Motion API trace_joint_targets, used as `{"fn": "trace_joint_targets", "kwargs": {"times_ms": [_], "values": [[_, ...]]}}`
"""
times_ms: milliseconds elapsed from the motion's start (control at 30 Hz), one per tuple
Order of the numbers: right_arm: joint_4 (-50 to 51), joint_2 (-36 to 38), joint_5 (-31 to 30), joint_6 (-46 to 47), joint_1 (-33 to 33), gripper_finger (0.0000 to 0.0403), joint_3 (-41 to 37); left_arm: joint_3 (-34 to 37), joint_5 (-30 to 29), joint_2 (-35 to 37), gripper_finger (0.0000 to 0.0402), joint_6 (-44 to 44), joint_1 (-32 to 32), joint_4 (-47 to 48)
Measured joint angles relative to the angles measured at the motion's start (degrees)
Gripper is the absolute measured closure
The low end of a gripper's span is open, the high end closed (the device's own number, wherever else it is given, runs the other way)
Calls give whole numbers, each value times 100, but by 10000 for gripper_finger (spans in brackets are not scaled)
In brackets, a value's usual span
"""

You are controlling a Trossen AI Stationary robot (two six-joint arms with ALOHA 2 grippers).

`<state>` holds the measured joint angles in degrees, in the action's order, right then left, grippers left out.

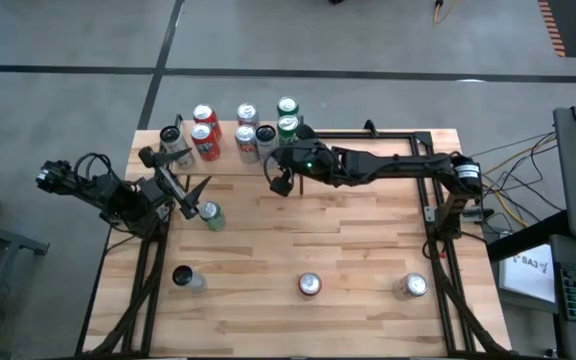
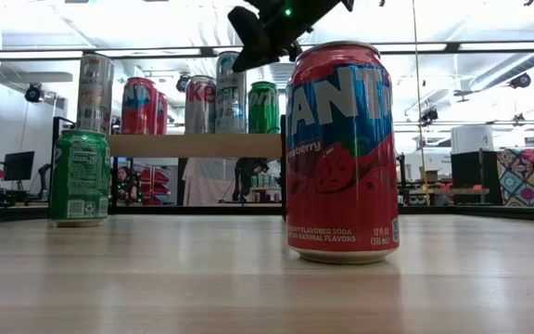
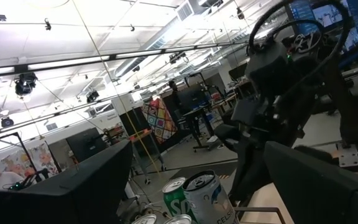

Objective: Place canned beverage on shelf
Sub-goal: Put the right white and blue soda can on the shelf, then adjust the silver soda can on the shelf

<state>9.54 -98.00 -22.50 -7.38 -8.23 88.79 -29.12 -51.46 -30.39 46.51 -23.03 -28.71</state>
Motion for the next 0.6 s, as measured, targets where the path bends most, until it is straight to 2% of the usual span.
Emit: {"fn": "trace_joint_targets", "kwargs": {"times_ms": [433, 600], "values": [[-1, 15, 35, 179, 33, 394, 2, 0, -6, -1, 52, 58, 0, 2], [566, 49, 53, 433, 227, 394, 440, 0, -114, -2, 52, 55, 4, 331]]}}
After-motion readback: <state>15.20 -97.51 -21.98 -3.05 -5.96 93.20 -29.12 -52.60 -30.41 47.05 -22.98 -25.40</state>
